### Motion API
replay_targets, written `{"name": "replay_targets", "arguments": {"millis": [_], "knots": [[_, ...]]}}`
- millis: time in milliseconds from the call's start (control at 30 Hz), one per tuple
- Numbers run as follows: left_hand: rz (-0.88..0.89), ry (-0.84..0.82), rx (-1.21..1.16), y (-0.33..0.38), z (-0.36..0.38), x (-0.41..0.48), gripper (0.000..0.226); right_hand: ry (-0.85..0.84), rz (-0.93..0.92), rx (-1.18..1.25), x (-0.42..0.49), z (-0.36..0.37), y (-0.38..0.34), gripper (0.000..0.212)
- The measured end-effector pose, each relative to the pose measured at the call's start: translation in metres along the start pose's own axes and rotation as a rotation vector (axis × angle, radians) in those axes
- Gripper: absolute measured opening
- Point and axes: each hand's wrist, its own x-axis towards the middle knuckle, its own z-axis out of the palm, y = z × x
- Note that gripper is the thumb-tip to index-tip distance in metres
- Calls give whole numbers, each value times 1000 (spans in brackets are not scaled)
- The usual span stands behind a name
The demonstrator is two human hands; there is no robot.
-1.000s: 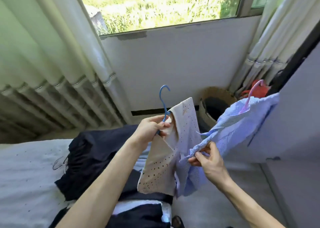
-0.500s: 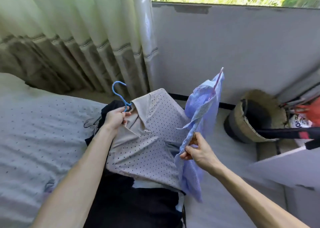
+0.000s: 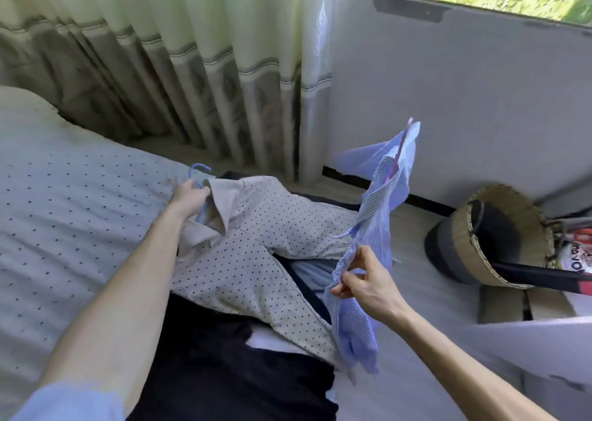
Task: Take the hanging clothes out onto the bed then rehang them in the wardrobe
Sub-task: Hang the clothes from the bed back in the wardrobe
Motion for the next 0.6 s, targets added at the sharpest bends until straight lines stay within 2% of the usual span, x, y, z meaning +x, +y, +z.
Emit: {"name": "replay_targets", "arguments": {"millis": [100,200,333,467,567,600], "knots": [[70,-196,7,1,38,-44,45,-52,14,-43,0,11,0,15],[169,-419,-43,13,81,-97,41,-89,15,-59,-5,17,0,14],[261,-630,-140,35,133,-150,36,-120,-11,-95,-20,19,1,16],[327,-649,-67,52,157,-185,31,-222,-49,-187,-45,4,7,14],[327,-685,-91,65,156,-202,33,-288,-150,-313,-52,-34,10,7],[334,-688,-100,72,153,-211,32,-263,-181,-356,-52,-53,9,6]]}}
